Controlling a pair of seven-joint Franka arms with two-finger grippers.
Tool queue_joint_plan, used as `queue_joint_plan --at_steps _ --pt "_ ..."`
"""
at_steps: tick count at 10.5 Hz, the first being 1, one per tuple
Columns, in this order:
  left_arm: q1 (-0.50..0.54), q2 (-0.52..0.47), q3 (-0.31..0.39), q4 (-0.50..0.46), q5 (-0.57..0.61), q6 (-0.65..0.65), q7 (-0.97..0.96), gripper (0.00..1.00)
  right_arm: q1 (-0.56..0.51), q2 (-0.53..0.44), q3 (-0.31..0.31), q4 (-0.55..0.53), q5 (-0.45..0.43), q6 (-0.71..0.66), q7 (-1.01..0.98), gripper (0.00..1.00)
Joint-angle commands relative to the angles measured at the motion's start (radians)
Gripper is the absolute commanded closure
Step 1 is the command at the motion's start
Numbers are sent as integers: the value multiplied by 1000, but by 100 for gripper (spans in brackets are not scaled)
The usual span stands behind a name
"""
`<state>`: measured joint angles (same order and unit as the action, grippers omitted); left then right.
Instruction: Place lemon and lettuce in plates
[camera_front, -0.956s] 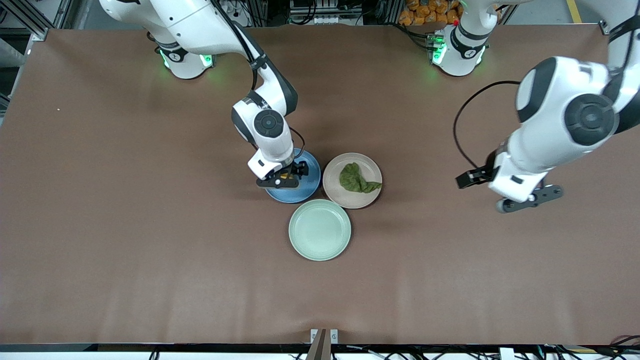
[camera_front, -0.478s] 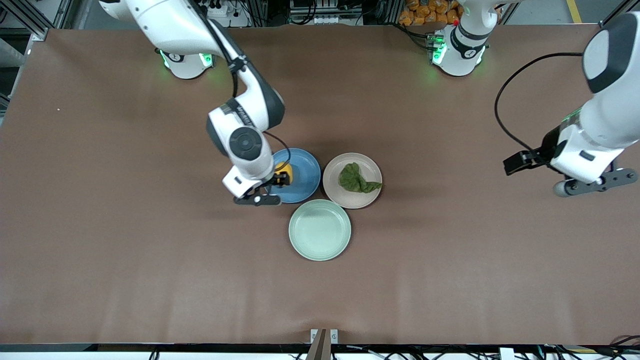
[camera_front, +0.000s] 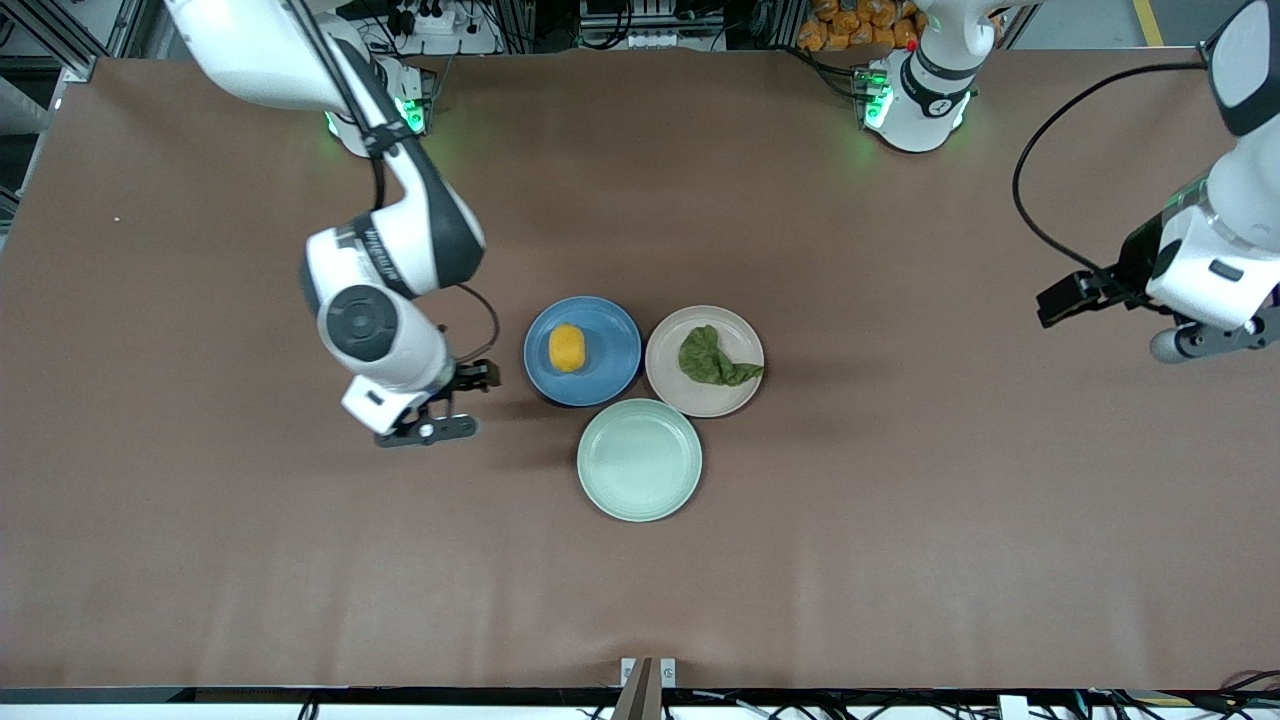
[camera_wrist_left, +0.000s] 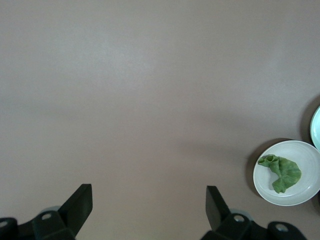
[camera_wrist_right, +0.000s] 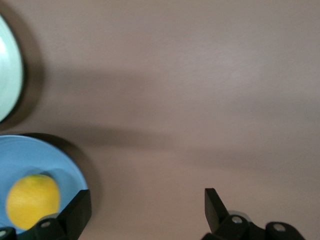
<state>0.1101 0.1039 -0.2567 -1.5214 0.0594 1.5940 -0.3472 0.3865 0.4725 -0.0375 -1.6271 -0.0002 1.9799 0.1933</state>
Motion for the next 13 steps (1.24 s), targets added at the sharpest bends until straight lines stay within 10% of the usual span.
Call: queue_joint_plan --at_steps 1,13 --pt "14 -42 -6 -14 -26 -25 49 0 -87 -37 11 -11 -12 -21 -92 0" --pt "-44 -147 68 -37 -56 -74 138 0 -402 -322 13 -27 3 -202 -213 0"
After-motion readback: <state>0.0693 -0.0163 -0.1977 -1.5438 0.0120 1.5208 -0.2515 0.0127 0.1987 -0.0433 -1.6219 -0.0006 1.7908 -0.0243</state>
